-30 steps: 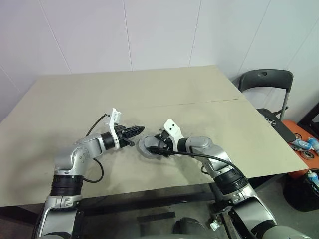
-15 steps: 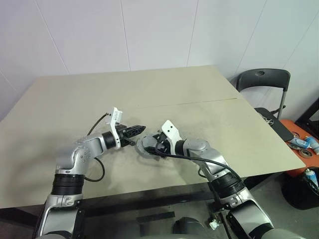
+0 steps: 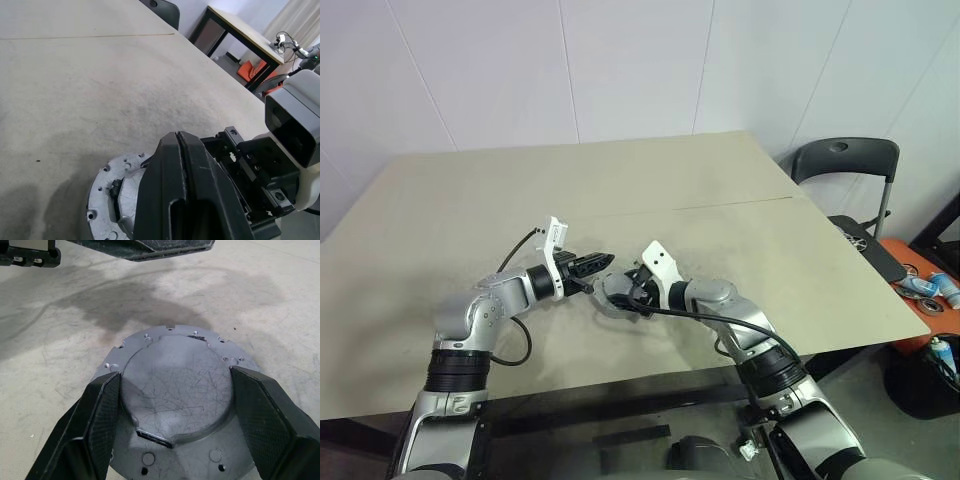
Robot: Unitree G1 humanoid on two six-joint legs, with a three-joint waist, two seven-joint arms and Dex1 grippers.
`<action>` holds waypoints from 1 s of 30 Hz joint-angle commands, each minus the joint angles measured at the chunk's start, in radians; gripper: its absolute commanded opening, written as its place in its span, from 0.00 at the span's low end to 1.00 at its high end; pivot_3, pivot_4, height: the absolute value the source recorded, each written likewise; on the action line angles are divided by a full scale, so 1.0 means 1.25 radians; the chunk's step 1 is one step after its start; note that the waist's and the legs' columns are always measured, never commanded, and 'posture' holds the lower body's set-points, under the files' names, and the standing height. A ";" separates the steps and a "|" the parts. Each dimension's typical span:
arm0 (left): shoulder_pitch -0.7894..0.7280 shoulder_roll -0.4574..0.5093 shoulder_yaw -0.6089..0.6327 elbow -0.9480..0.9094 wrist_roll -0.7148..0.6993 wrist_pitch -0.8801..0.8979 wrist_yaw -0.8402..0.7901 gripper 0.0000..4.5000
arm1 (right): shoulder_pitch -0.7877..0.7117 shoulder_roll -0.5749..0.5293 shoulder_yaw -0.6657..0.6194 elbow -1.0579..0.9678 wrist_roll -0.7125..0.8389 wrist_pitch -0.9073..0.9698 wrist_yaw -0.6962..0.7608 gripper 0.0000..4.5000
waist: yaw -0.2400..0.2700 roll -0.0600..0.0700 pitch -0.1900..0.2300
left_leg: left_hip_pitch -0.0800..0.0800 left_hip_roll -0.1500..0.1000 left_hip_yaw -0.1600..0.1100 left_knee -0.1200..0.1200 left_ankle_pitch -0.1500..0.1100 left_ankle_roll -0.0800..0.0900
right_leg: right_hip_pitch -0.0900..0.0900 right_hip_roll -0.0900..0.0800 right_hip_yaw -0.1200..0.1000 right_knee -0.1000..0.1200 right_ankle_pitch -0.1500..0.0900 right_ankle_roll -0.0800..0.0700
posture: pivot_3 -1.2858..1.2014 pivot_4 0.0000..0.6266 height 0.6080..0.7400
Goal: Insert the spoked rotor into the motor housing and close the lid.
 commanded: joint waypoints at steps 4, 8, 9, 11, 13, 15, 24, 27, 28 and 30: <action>-0.004 -0.003 0.005 -0.039 -0.012 0.000 0.002 0.00 | 0.017 0.000 0.017 0.104 -0.048 0.013 -0.041 0.68 | -0.001 0.000 0.000 | 0.001 0.000 0.000 0.000 0.000 0.000 | 0.000 0.000 0.001 0.000 0.000 -0.001 | 0.52 0.00 1.00; -0.003 -0.006 0.004 -0.043 -0.012 0.002 0.005 0.00 | 0.021 -0.009 0.034 0.121 -0.075 -0.019 -0.050 0.68 | -0.001 0.000 0.000 | 0.001 0.000 -0.001 0.000 0.000 0.000 | 0.000 0.000 0.001 0.000 0.000 -0.003 | 0.52 0.00 1.00; -0.003 -0.007 0.003 -0.045 -0.013 0.003 0.006 0.00 | 0.022 -0.012 0.040 0.125 -0.083 -0.029 -0.052 0.68 | -0.001 0.000 0.000 | 0.001 0.000 -0.001 0.000 0.000 0.000 | 0.000 0.000 0.001 0.000 -0.001 -0.003 | 0.52 0.00 1.00; -0.002 -0.009 0.002 -0.045 -0.012 0.002 0.005 0.00 | 0.023 -0.016 0.046 0.135 -0.097 -0.040 -0.059 0.68 | -0.001 0.000 0.000 | 0.001 0.000 -0.001 0.000 0.000 0.000 | 0.000 0.000 0.001 0.000 0.000 -0.004 | 0.52 0.00 1.00; -0.003 -0.011 0.002 -0.041 -0.011 0.000 0.003 0.00 | 0.020 -0.018 0.054 0.153 -0.114 -0.048 -0.072 0.68 | -0.001 0.001 0.000 | 0.001 0.000 -0.001 0.000 0.000 -0.001 | 0.000 0.000 0.001 0.000 0.000 -0.004 | 0.52 0.00 1.00; -0.003 -0.012 0.002 -0.038 -0.010 -0.002 0.002 0.00 | 0.018 -0.018 0.056 0.163 -0.119 -0.049 -0.078 0.68 | -0.001 0.001 0.000 | 0.002 0.000 -0.001 -0.001 -0.001 -0.002 | 0.000 0.000 0.001 0.000 0.000 -0.004 | 0.52 0.00 1.00; 0.004 -0.015 0.005 -0.047 -0.013 0.004 0.007 0.00 | -0.019 -0.008 -0.052 0.130 0.038 0.165 0.010 0.68 | 0.006 0.002 0.000 | 0.001 0.000 -0.002 -0.001 -0.001 -0.003 | -0.001 0.000 0.001 -0.001 0.000 -0.004 | 0.52 0.00 1.00; 0.007 -0.018 0.003 -0.048 -0.011 0.002 0.008 0.00 | -0.036 -0.010 -0.080 0.126 0.047 0.159 0.000 0.68 | 0.004 0.002 0.000 | -0.001 0.000 -0.001 -0.001 0.000 0.000 | -0.003 0.000 0.001 -0.004 0.001 -0.003 | 0.52 0.00 1.00; 0.008 -0.019 0.002 -0.047 -0.010 0.002 0.008 0.00 | -0.038 -0.011 -0.077 0.123 0.042 0.148 -0.002 0.68 | 0.004 0.002 0.000 | -0.002 0.000 -0.001 -0.002 0.000 0.000 | -0.003 0.000 0.001 -0.006 0.002 -0.003 | 0.52 0.00 1.00; 0.007 -0.019 0.002 -0.045 -0.010 0.001 0.007 0.00 | -0.037 -0.013 -0.067 0.115 0.031 0.122 -0.007 0.68 | 0.004 0.002 0.000 | -0.004 0.000 -0.001 -0.003 0.000 0.000 | -0.003 0.000 0.001 -0.008 0.002 -0.002 | 0.52 0.00 1.00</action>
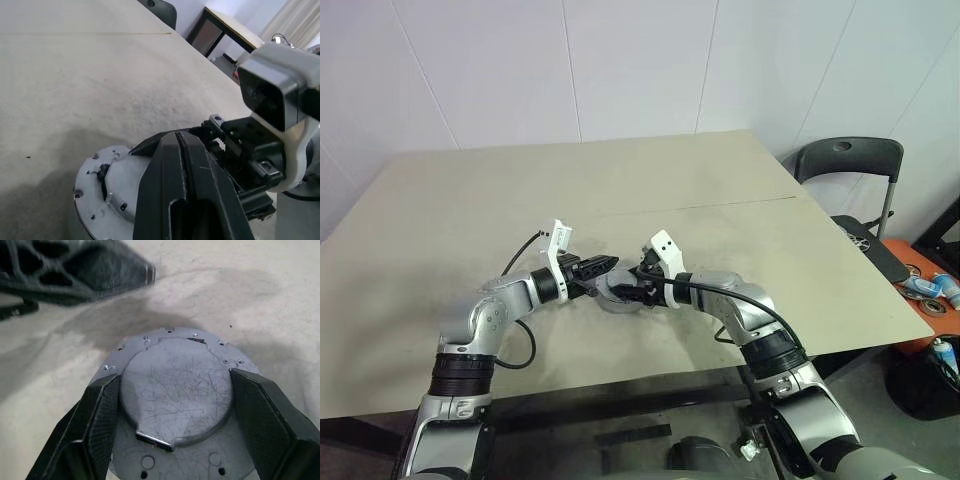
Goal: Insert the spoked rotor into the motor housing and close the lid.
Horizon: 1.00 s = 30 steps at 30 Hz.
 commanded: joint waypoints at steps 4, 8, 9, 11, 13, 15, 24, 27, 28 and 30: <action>-0.012 0.000 0.004 -0.018 -0.005 -0.006 0.001 0.00 | 0.034 -0.012 0.028 0.040 -0.053 -0.010 -0.052 0.68 | -0.001 0.000 0.000 | -0.002 0.000 0.000 0.000 0.000 0.000 | -0.001 0.000 0.000 -0.001 0.002 -0.002 | 0.52 0.00 1.00; -0.012 -0.002 0.004 -0.017 -0.004 -0.007 0.002 0.00 | 0.063 -0.023 0.085 0.016 -0.113 -0.075 -0.076 0.68 | -0.003 0.000 0.000 | -0.002 0.000 0.000 0.000 0.000 0.000 | -0.001 0.000 0.000 -0.001 0.001 0.001 | 0.52 0.00 1.00; -0.012 -0.002 0.004 -0.017 -0.004 -0.007 0.003 0.00 | 0.068 -0.025 0.095 0.016 -0.127 -0.088 -0.084 0.68 | -0.004 0.000 0.000 | -0.002 0.000 0.000 0.000 0.000 0.000 | -0.001 0.000 0.000 -0.001 0.001 0.001 | 0.52 0.00 1.00; -0.011 -0.003 0.003 -0.017 -0.003 -0.007 0.004 0.00 | 0.069 -0.027 0.109 0.030 -0.154 -0.099 -0.107 0.68 | -0.005 0.001 0.001 | -0.001 0.000 0.000 0.000 0.000 0.000 | -0.001 0.000 0.000 -0.001 0.001 0.001 | 0.52 0.00 1.00; -0.009 -0.003 0.003 -0.014 -0.001 -0.010 0.002 0.00 | 0.070 -0.021 0.105 0.050 -0.161 -0.106 -0.127 0.68 | -0.005 0.002 0.001 | 0.003 0.000 0.000 -0.001 -0.002 -0.003 | 0.000 0.000 0.000 -0.002 0.000 0.000 | 0.52 0.00 1.00; -0.008 -0.003 0.003 -0.013 0.000 -0.011 0.001 0.00 | 0.070 -0.017 0.105 0.068 -0.171 -0.110 -0.150 0.68 | -0.003 0.002 0.002 | 0.003 0.000 0.000 -0.001 -0.002 -0.003 | -0.001 0.000 0.000 -0.002 0.001 0.000 | 0.52 0.00 1.00; -0.009 -0.006 0.002 -0.010 0.003 -0.012 0.005 0.00 | 0.031 0.030 0.029 0.135 -0.117 0.012 -0.185 0.68 | -0.003 0.007 0.004 | 0.003 0.001 -0.005 -0.001 -0.002 -0.003 | 0.000 -0.002 -0.008 -0.007 0.004 -0.001 | 0.52 0.00 1.00; -0.009 -0.007 0.002 -0.011 0.003 -0.012 0.007 0.00 | 0.025 0.020 0.048 0.147 -0.135 -0.005 -0.181 0.68 | -0.002 0.009 0.005 | 0.003 0.002 -0.008 -0.001 -0.002 -0.003 | 0.000 -0.002 -0.011 -0.010 0.004 -0.001 | 0.52 0.00 1.00; -0.010 -0.007 0.003 -0.011 0.003 -0.012 0.007 0.00 | 0.025 0.018 0.051 0.149 -0.137 -0.009 -0.179 0.68 | -0.002 0.010 0.005 | 0.002 0.002 -0.009 -0.003 -0.002 -0.003 | 0.001 -0.001 -0.012 -0.014 0.004 -0.001 | 0.52 0.00 1.00; -0.010 -0.006 0.004 -0.010 0.002 -0.012 0.008 0.00 | 0.028 0.003 0.076 0.148 -0.155 -0.024 -0.172 0.68 | -0.002 0.013 0.005 | 0.002 0.002 -0.009 -0.010 -0.002 -0.003 | 0.003 -0.001 -0.013 -0.024 0.004 0.000 | 0.52 0.00 1.00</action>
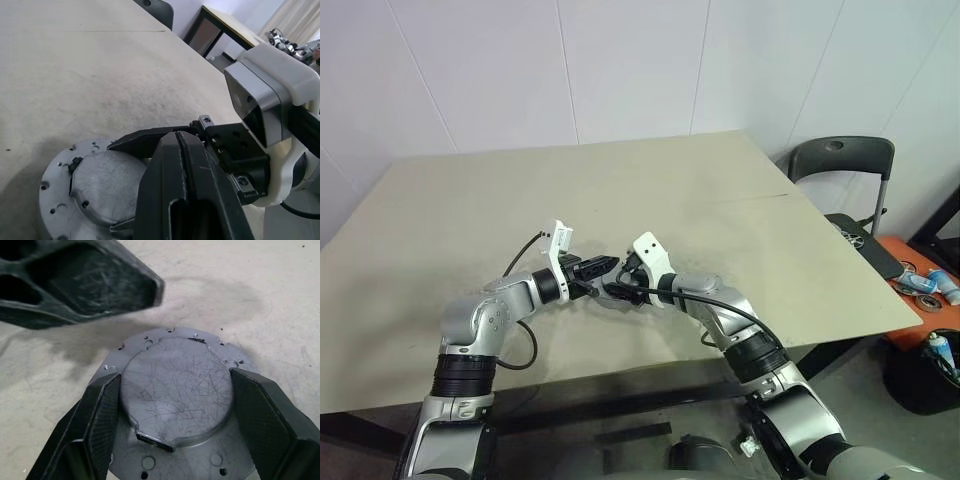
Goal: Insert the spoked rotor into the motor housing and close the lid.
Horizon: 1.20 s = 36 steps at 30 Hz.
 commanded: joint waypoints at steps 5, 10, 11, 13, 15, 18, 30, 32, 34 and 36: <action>-0.011 0.003 0.005 -0.003 0.000 -0.012 -0.002 0.00 | 0.049 -0.075 0.072 0.109 -0.115 -0.012 -0.051 0.68 | -0.003 0.021 -0.006 | -0.007 0.003 -0.004 -0.005 0.000 0.000 | 0.006 0.004 -0.007 -0.026 0.017 0.006 | 0.52 0.00 1.00; -0.015 0.004 0.005 0.001 0.001 -0.014 -0.004 0.00 | 0.047 -0.073 0.085 0.123 -0.139 -0.032 -0.085 0.68 | 0.003 0.017 -0.010 | -0.014 0.010 0.008 -0.002 0.000 0.000 | -0.001 0.011 0.008 -0.019 0.028 -0.002 | 0.52 0.00 1.00; -0.015 0.004 0.004 0.001 0.001 -0.014 -0.004 0.00 | 0.047 -0.074 0.086 0.123 -0.139 -0.034 -0.086 0.68 | -0.001 0.030 -0.014 | -0.016 0.013 0.005 -0.003 0.000 0.000 | -0.001 0.016 0.005 -0.026 0.028 -0.002 | 0.52 0.00 1.00; -0.017 0.004 0.004 0.002 0.002 -0.014 -0.004 0.00 | 0.048 -0.074 0.086 0.122 -0.135 -0.035 -0.082 0.68 | 0.005 0.024 -0.018 | -0.036 0.029 -0.005 -0.015 0.000 0.001 | 0.007 0.031 -0.005 -0.049 0.038 -0.002 | 0.52 0.00 1.00; -0.019 0.004 0.003 0.003 0.003 -0.014 -0.004 0.00 | 0.049 -0.077 0.086 0.119 -0.131 -0.034 -0.077 0.68 | 0.016 -0.005 -0.014 | -0.027 0.020 0.018 -0.018 0.001 0.002 | 0.012 0.010 0.042 0.019 -0.019 0.009 | 0.52 0.00 1.00; -0.020 0.003 0.003 0.003 0.004 -0.014 -0.004 0.00 | 0.050 -0.084 0.087 0.113 -0.125 -0.031 -0.061 0.68 | 0.022 0.001 -0.012 | -0.016 0.007 0.001 -0.020 0.014 -0.014 | 0.013 0.017 0.047 0.032 -0.035 -0.002 | 0.52 0.00 1.00; -0.016 0.006 0.010 0.005 0.004 -0.020 -0.009 0.00 | 0.072 -0.123 0.143 0.041 -0.125 -0.022 0.039 0.68 | 0.005 -0.001 -0.013 | -0.014 0.009 -0.009 -0.016 0.034 -0.016 | 0.023 0.024 0.050 0.018 -0.033 0.003 | 0.52 0.00 1.00; -0.016 0.008 0.015 0.003 0.001 -0.018 -0.007 0.00 | 0.077 -0.135 0.159 0.036 -0.129 -0.022 0.054 0.68 | 0.006 -0.001 -0.013 | -0.015 0.009 -0.009 -0.017 0.034 -0.015 | 0.023 0.023 0.051 0.018 -0.033 0.003 | 0.52 0.00 1.00; -0.019 0.010 0.018 0.001 -0.002 -0.015 -0.006 0.00 | 0.078 -0.143 0.169 0.042 -0.139 -0.018 0.057 0.68 | 0.006 -0.001 -0.014 | -0.016 0.008 -0.008 -0.019 0.033 -0.014 | 0.021 0.022 0.051 0.018 -0.035 0.004 | 0.52 0.00 1.00; -0.022 0.010 0.019 0.002 -0.003 -0.014 -0.006 0.00 | 0.078 -0.144 0.171 0.045 -0.144 -0.018 0.055 0.68 | 0.005 -0.002 -0.014 | -0.015 0.005 -0.008 -0.022 0.033 -0.013 | 0.021 0.019 0.051 0.018 -0.035 0.006 | 0.52 0.00 1.00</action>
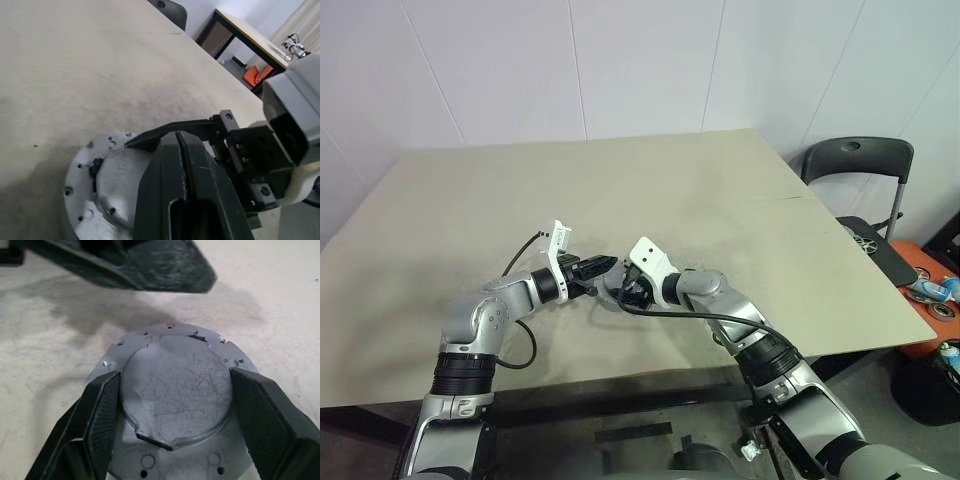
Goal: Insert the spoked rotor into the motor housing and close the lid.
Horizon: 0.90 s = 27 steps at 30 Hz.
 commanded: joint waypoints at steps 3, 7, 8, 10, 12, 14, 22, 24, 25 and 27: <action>-0.026 0.003 0.012 -0.008 -0.008 -0.007 -0.003 0.00 | 0.059 -0.057 0.060 0.112 -0.086 0.071 -0.008 0.68 | 0.000 0.000 0.000 | 0.001 -0.001 0.000 -0.001 0.000 0.000 | 0.000 -0.002 0.000 0.000 0.000 0.001 | 0.52 0.00 1.00; -0.026 0.006 -0.046 0.034 0.036 -0.031 -0.033 0.00 | 0.055 -0.058 0.052 0.118 -0.085 0.070 -0.006 0.68 | 0.001 0.000 0.000 | 0.001 -0.004 -0.001 -0.001 0.000 0.000 | 0.000 -0.004 0.000 0.000 -0.001 -0.002 | 0.52 0.00 1.00; -0.027 0.003 -0.056 0.046 0.041 -0.033 -0.040 0.00 | 0.055 -0.057 0.050 0.118 -0.084 0.070 -0.007 0.68 | 0.001 0.000 0.000 | 0.002 -0.005 -0.001 -0.001 0.000 0.000 | 0.000 -0.005 0.000 0.000 -0.001 -0.002 | 0.52 0.00 1.00; -0.031 -0.003 -0.071 0.079 0.057 -0.045 -0.048 0.00 | 0.056 -0.055 0.046 0.117 -0.080 0.074 -0.008 0.68 | 0.001 0.000 0.000 | 0.001 -0.005 -0.001 -0.001 0.000 0.001 | 0.001 -0.006 0.000 0.000 -0.001 -0.001 | 0.52 0.00 1.00; -0.036 -0.009 -0.084 0.111 0.070 -0.053 -0.055 0.00 | 0.057 -0.054 0.043 0.115 -0.078 0.077 -0.009 0.68 | 0.001 0.000 0.000 | 0.001 -0.005 -0.001 -0.001 0.000 0.001 | 0.001 -0.006 0.000 0.000 -0.001 -0.001 | 0.52 0.00 1.00; -0.037 -0.016 -0.088 0.124 0.067 -0.056 -0.071 0.00 | 0.060 -0.053 0.040 0.112 -0.076 0.080 -0.011 0.68 | 0.002 0.000 0.000 | 0.001 -0.005 -0.001 -0.001 0.000 0.001 | 0.000 -0.006 0.000 0.000 -0.002 -0.001 | 0.52 0.00 1.00; -0.043 -0.046 -0.102 0.134 0.087 -0.050 -0.063 0.00 | 0.067 -0.059 0.035 0.113 -0.076 0.080 -0.011 0.68 | 0.004 0.000 -0.001 | 0.001 -0.006 -0.001 -0.001 0.000 0.001 | 0.001 -0.007 0.000 0.000 -0.001 -0.001 | 0.52 0.00 1.00; -0.042 -0.049 -0.103 0.137 0.094 -0.049 -0.062 0.00 | 0.067 -0.058 0.032 0.112 -0.073 0.084 -0.010 0.68 | 0.004 0.000 -0.001 | 0.002 -0.006 -0.002 -0.001 0.000 0.001 | 0.001 -0.007 0.000 0.000 -0.001 -0.001 | 0.52 0.00 1.00; -0.042 -0.050 -0.103 0.137 0.096 -0.048 -0.061 0.00 | 0.066 -0.057 0.029 0.111 -0.070 0.087 -0.009 0.68 | 0.004 0.000 -0.001 | 0.001 -0.006 -0.002 -0.001 0.000 0.001 | 0.001 -0.007 0.000 0.000 -0.001 -0.001 | 0.52 0.00 1.00; -0.041 -0.050 -0.102 0.136 0.099 -0.047 -0.061 0.00 | 0.064 -0.054 0.022 0.107 -0.060 0.096 -0.003 0.68 | 0.006 0.000 -0.001 | 0.002 -0.006 -0.001 -0.001 0.000 0.001 | 0.001 -0.007 0.000 0.000 -0.001 -0.001 | 0.52 0.00 1.00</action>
